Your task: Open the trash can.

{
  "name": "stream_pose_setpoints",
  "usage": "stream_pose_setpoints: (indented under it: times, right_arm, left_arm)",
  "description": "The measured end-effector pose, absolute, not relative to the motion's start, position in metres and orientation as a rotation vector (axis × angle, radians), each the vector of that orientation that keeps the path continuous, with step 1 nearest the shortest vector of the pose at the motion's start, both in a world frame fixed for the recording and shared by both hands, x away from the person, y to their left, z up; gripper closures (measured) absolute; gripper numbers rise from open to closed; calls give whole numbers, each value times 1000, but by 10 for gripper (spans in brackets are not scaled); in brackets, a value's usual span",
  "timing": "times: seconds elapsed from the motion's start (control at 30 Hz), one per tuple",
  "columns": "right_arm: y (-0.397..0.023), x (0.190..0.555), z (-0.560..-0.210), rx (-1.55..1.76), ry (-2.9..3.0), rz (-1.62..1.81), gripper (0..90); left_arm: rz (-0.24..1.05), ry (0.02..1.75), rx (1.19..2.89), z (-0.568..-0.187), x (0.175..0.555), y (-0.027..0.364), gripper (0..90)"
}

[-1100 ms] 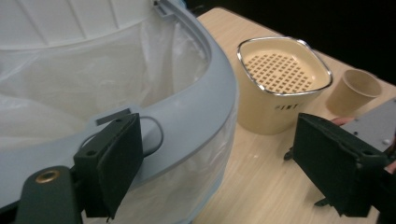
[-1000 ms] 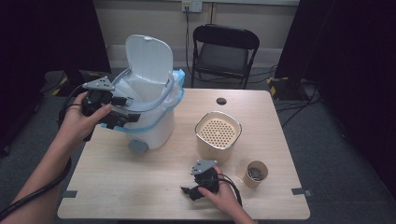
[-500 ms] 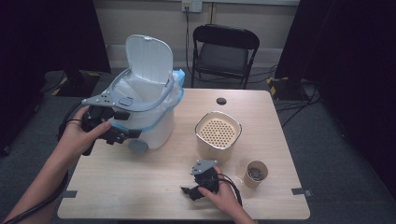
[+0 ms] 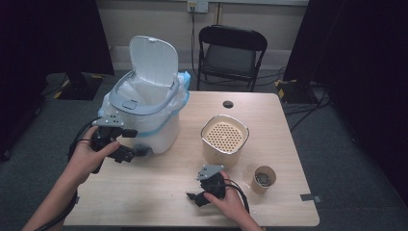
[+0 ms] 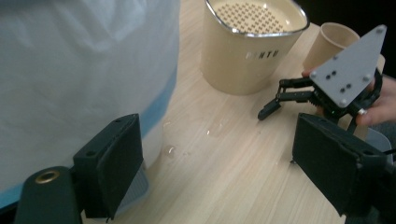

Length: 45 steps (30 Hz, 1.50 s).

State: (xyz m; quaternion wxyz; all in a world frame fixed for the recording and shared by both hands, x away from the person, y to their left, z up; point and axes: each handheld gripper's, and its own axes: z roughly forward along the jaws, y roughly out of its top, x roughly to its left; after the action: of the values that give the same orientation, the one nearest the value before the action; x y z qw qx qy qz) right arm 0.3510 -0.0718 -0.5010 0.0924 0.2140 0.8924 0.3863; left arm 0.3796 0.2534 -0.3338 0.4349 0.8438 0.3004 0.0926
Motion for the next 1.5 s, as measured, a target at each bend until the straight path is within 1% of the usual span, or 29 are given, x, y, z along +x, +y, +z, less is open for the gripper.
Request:
stream_pose_setpoints:
  times: [0.27,0.5,0.57,0.7,1.1,1.3,1.5]
  right_arm:
    - [-75,354,-500,636,2668,1175,128]
    - [-78,355,-498,636,2680,1147,140]
    - [-80,355,-496,631,2683,1135,142]
    - [-83,357,-492,631,2678,1128,144]
    - [-96,355,-480,634,2665,1150,154]
    - [-101,353,-474,625,2668,1161,153]
    - [-109,349,-470,607,2691,1168,144]
  left_arm:
    - [179,744,2107,-372,374,250,158]
    - [165,757,2109,-399,370,250,158]
    - [157,742,2166,-414,368,247,159]
    - [145,740,2174,-430,367,245,160]
    - [144,725,2192,-466,360,240,159]
    - [142,723,2219,-474,358,239,160]
    - [173,711,2223,-480,358,240,160]
